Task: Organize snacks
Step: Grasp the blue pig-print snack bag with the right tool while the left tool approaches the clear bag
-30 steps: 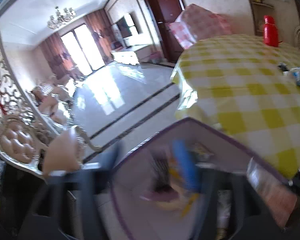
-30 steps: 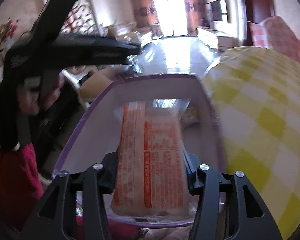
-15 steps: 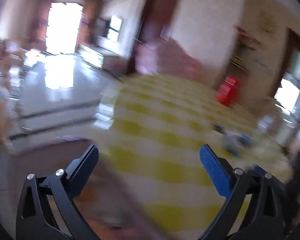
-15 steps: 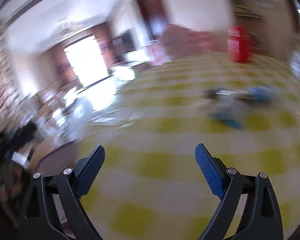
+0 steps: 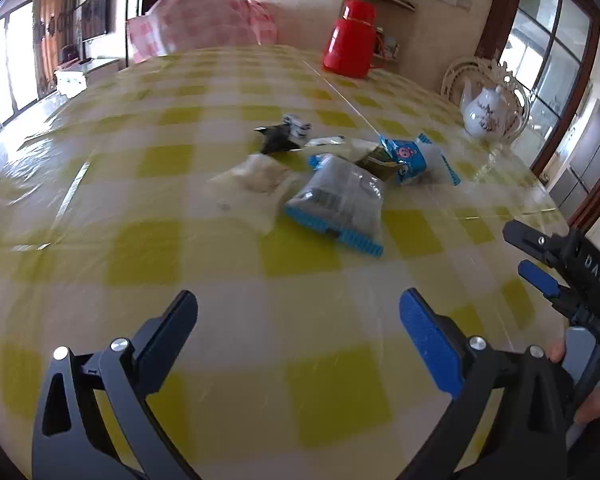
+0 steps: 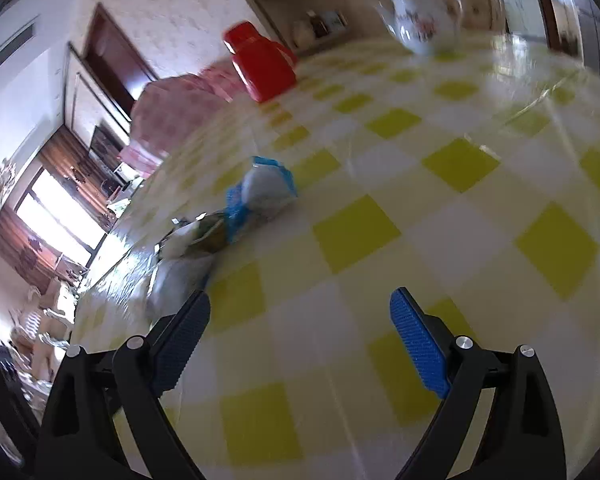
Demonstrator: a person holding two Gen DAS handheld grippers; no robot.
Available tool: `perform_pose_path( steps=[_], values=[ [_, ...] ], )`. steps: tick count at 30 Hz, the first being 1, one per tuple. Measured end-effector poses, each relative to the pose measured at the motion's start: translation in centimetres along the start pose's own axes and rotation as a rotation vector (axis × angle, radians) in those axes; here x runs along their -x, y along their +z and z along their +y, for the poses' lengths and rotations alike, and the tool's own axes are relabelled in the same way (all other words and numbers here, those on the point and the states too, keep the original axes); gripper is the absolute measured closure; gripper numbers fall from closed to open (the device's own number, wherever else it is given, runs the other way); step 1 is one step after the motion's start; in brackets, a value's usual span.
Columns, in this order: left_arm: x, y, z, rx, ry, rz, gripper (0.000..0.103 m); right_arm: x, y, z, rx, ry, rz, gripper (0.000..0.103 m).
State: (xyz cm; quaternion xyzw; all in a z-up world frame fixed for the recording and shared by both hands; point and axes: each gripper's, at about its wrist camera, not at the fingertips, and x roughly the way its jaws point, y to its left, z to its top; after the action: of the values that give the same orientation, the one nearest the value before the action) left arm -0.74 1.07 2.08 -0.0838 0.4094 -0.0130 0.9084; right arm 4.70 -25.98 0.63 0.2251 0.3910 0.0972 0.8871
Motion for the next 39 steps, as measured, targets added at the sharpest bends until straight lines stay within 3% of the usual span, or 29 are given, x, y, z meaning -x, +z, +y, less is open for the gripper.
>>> perform_pose_path(
  steps=[7,12,14,18,21,24,32,36,39],
  values=[
    [-5.6,3.7,-3.8,-0.152,0.068,0.019,0.002,-4.2,3.9,0.3,-0.006,-0.007,0.023,0.019],
    [-8.6,6.0,-3.7,-0.186,0.091,0.062,0.002,-5.3,4.5,2.0,0.059,0.004,0.057,0.023],
    [-9.6,6.7,-3.7,-0.202,0.091,0.075,0.002,-5.6,5.1,2.8,0.104,-0.027,0.035,0.023],
    [-11.1,8.0,-4.3,-0.259,0.087,0.085,0.002,-6.3,6.6,4.3,0.266,-0.175,-0.061,0.023],
    [-12.3,8.8,-4.7,-0.299,0.065,0.099,0.002,-7.7,7.3,4.7,0.339,-0.175,-0.018,0.023],
    [-12.6,9.1,-4.3,-0.293,0.010,0.119,0.002,-9.0,7.6,5.2,0.366,-0.173,0.004,0.022],
    [-11.7,8.8,-3.8,-0.282,-0.015,0.090,0.002,-13.0,8.3,8.7,0.424,-0.151,0.067,0.019],
    [-11.8,8.9,-3.7,-0.277,-0.027,0.099,0.002,-14.3,8.0,10.0,0.492,-0.226,0.080,0.018],
    [-11.7,9.0,-3.7,-0.272,-0.031,0.092,0.002,-15.1,8.9,8.8,0.425,-0.209,0.123,0.019]
  ],
)
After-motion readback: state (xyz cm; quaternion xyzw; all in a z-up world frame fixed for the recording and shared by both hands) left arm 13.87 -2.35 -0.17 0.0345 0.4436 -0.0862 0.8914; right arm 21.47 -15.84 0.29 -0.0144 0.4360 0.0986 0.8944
